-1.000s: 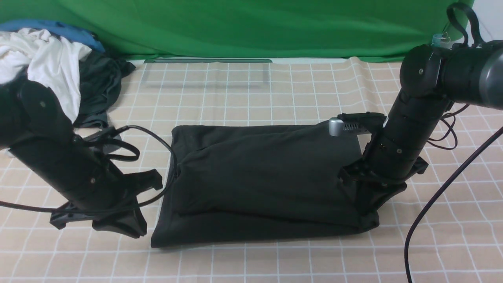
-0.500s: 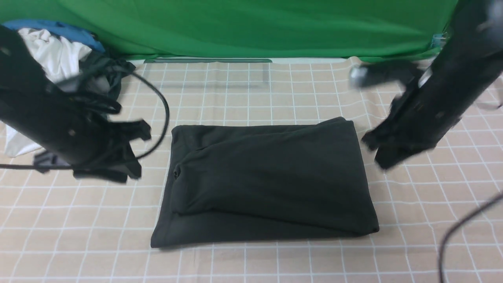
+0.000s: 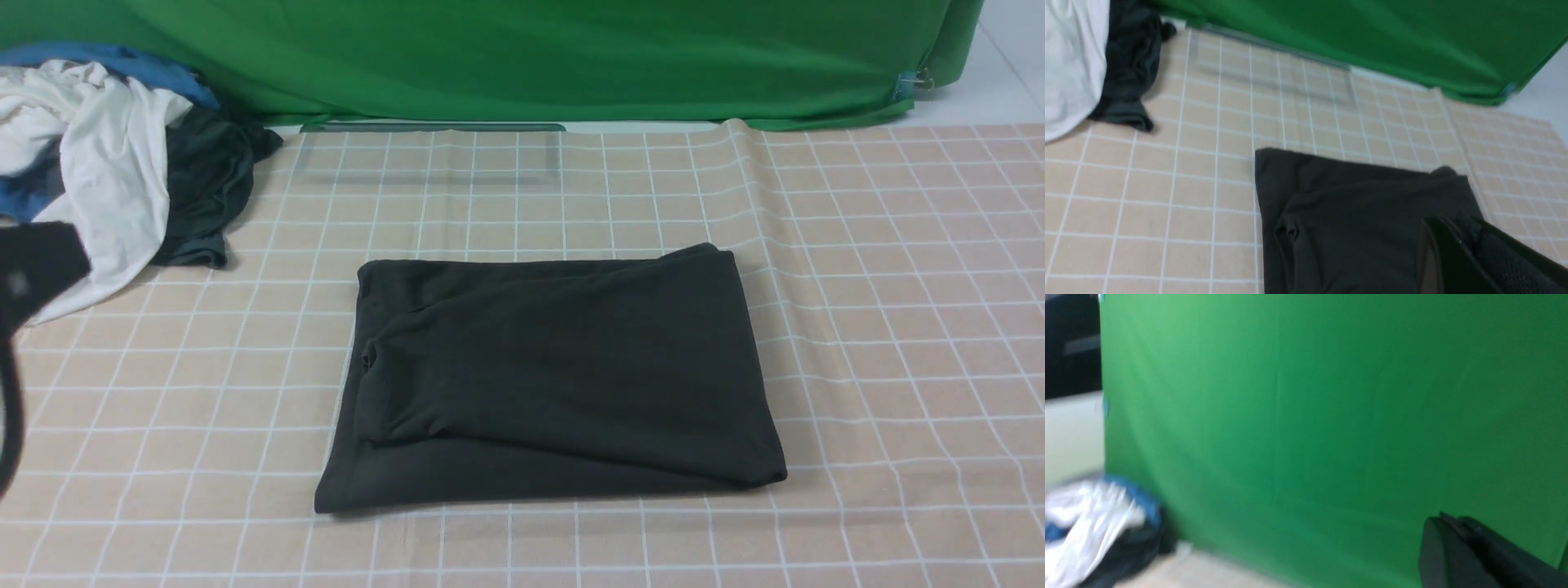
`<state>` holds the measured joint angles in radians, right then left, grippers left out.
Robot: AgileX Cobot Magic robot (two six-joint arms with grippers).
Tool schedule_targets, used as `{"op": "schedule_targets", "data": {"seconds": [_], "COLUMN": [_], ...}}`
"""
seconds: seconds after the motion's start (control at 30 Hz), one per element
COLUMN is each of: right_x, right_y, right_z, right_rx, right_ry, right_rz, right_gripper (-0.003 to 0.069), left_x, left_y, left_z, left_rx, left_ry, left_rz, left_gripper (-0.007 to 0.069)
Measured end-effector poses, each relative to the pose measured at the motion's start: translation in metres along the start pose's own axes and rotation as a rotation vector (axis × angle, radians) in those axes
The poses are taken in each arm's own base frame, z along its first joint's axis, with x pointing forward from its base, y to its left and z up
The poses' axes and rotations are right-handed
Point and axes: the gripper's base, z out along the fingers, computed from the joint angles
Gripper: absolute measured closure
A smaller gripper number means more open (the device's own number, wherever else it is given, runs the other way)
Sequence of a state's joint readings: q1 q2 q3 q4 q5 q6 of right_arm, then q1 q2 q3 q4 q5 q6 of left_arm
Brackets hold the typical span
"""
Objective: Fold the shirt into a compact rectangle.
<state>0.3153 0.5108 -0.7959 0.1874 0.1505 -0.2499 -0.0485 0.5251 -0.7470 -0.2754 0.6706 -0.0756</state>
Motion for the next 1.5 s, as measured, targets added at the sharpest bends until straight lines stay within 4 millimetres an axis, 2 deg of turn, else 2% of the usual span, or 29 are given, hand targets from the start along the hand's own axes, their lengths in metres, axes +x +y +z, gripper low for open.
{"op": "schedule_targets", "data": {"seconds": [0.07,0.2,0.27,0.37,0.67,1.1,1.2,1.37,1.47,1.5], "right_x": [0.015,0.038,0.046,0.049,0.05,0.05,0.05,0.05,0.05,0.05], "right_y": [-0.001,-0.002,-0.002,-0.003,-0.003,-0.003,-0.003,-0.003,-0.003,-0.003], "right_z": [-0.023,-0.053,-0.061,-0.067,-0.067,-0.067,-0.067,-0.067,-0.067,-0.067], "right_rx": [0.032,0.084,0.105,0.117,0.121,0.121,0.121,0.121,0.121,0.121], "right_ry": [-0.114,-0.295,-0.36,-0.403,-0.416,-0.416,-0.416,-0.417,-0.417,-0.417], "right_rz": [-0.003,-0.01,-0.019,-0.02,-0.017,-0.017,-0.017,-0.017,-0.017,-0.017], "right_gripper": [0.062,0.062,0.062,0.062,0.0618,0.0583,0.057,0.0567,0.0557,0.0552], "left_x": [0.015,0.046,0.056,0.059,0.052,0.052,0.052,0.055,0.062,0.072], "left_y": [0.004,0.014,0.017,0.02,0.017,0.019,0.021,0.024,0.029,0.033], "left_z": [-0.006,-0.003,0.002,0.006,0.006,0.006,0.006,0.001,-0.004,-0.004], "left_rx": [0.003,0.003,0.003,0.011,0.047,0.029,0.001,-0.02,-0.032,-0.038], "left_ry": [-0.032,-0.016,-0.016,-0.056,-0.137,-0.139,-0.146,-0.192,-0.289,-0.32], "left_rz": [-0.016,-0.048,-0.065,-0.094,-0.158,-0.124,-0.068,-0.007,0.047,0.066], "left_gripper": [0.0612,0.0611,0.0611,0.0611,0.0611,0.0611,0.0611,0.0611,0.0611,0.0611]}}
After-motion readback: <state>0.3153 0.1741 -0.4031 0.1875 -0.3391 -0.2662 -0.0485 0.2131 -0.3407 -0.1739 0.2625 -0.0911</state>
